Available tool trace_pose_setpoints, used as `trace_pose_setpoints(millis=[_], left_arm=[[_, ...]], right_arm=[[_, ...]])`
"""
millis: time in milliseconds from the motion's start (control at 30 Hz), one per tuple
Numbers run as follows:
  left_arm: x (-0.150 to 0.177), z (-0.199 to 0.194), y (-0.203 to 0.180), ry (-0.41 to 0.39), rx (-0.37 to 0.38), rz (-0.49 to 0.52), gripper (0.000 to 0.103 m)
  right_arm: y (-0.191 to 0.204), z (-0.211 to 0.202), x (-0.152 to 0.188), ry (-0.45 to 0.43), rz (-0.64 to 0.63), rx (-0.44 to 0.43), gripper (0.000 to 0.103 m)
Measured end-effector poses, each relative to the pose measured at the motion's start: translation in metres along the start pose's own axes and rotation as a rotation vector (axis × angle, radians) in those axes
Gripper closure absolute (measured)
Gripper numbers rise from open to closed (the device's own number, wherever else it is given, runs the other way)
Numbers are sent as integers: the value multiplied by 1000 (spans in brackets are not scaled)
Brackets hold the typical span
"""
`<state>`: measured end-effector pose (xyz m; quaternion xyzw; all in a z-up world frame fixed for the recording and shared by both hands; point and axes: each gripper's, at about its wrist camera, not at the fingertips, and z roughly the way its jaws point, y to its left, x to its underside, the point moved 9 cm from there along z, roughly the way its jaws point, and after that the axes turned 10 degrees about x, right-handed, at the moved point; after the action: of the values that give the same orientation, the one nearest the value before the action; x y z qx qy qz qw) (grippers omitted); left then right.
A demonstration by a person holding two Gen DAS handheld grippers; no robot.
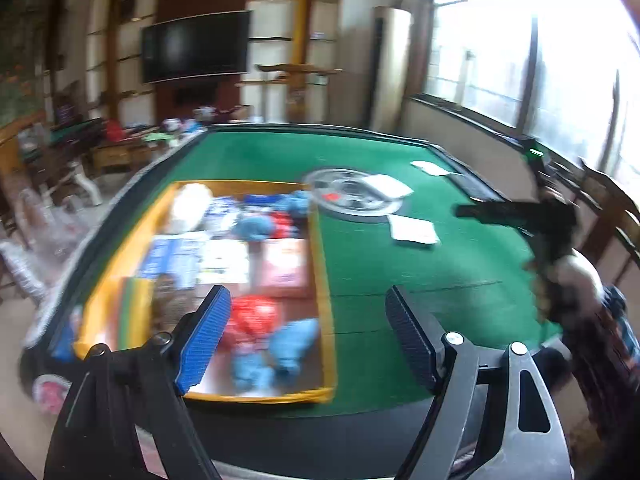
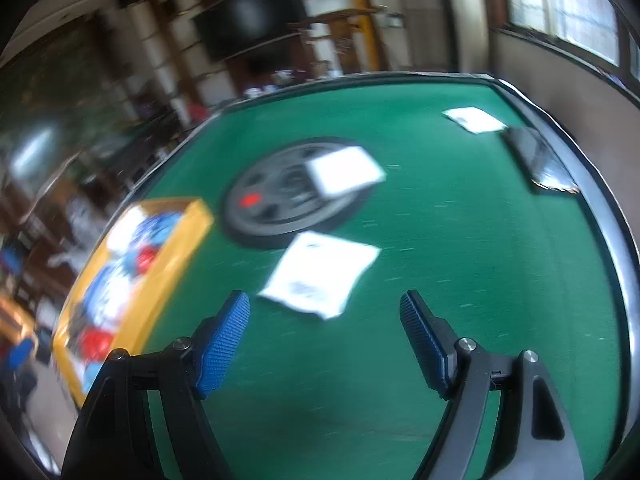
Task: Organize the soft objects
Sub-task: 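Move the right tool back over the table toward the white paper packet, then grasp the white printed paper packet with the right tool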
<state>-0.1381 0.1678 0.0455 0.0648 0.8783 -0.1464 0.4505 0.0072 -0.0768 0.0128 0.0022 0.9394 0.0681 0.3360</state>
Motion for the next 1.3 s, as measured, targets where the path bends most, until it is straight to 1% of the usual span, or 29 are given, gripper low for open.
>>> trace_pose_setpoints(millis=[133,200,267,367,400,433,467,500,533,567,600,633,667,700,733,767,800,833,867,967,1067,1133,1267,1300], left_arm=[[9,17,-38,53,99,50,22],[15,24,-51,79,129,68,22],[19,30,-58,105,149,79,22],[24,34,-60,125,158,75,22],[25,35,-59,127,161,68,22],[25,35,-58,127,162,62,22],[24,35,-57,126,160,54,22],[25,36,-54,126,159,49,22],[25,35,-53,125,158,43,22],[25,35,-51,125,156,36,22],[26,36,-49,125,155,27,22],[26,37,-46,127,156,18,22],[27,37,-44,130,155,7,22],[27,37,-43,133,158,-3,22],[28,36,-42,134,160,-10,22],[28,35,-42,132,160,-14,22],[28,34,-40,129,158,-15,22],[28,33,-38,126,154,-16,22],[27,32,-36,122,151,-20,22],[26,32,-29,113,156,-48,22],[28,34,-25,120,174,-81,22],[29,35,-24,123,184,-95,22],[28,31,-20,111,190,-111,22],[28,30,-19,108,188,-115,22]], right_arm=[[-31,22,-19,38,62,33,30],[-35,35,-23,71,67,48,30],[-33,49,-20,110,58,45,30],[-15,70,-9,185,48,3,30],[-12,73,-7,192,49,0,25],[-6,73,-10,169,38,20,23],[0,76,-9,175,32,12,23],[9,78,-9,185,26,2,20],[15,80,-10,183,12,10,20],[23,83,-10,192,-7,16,18],[31,87,-10,189,-40,44,15],[40,93,-8,192,-97,93,12],[47,98,-5,196,-148,134,5],[55,103,-1,193,-218,192,6],[62,102,0,168,-235,170,8],[65,99,1,163,-247,165,14],[66,96,2,159,-255,155,33],[68,92,3,152,-266,143,44],[66,86,6,155,-270,138,50],[57,78,14,171,-265,112,51],[48,65,25,180,-266,85,52],[45,56,34,186,-263,52,52],[30,33,45,192,-148,-78,54],[28,26,45,186,-125,-97,54]])
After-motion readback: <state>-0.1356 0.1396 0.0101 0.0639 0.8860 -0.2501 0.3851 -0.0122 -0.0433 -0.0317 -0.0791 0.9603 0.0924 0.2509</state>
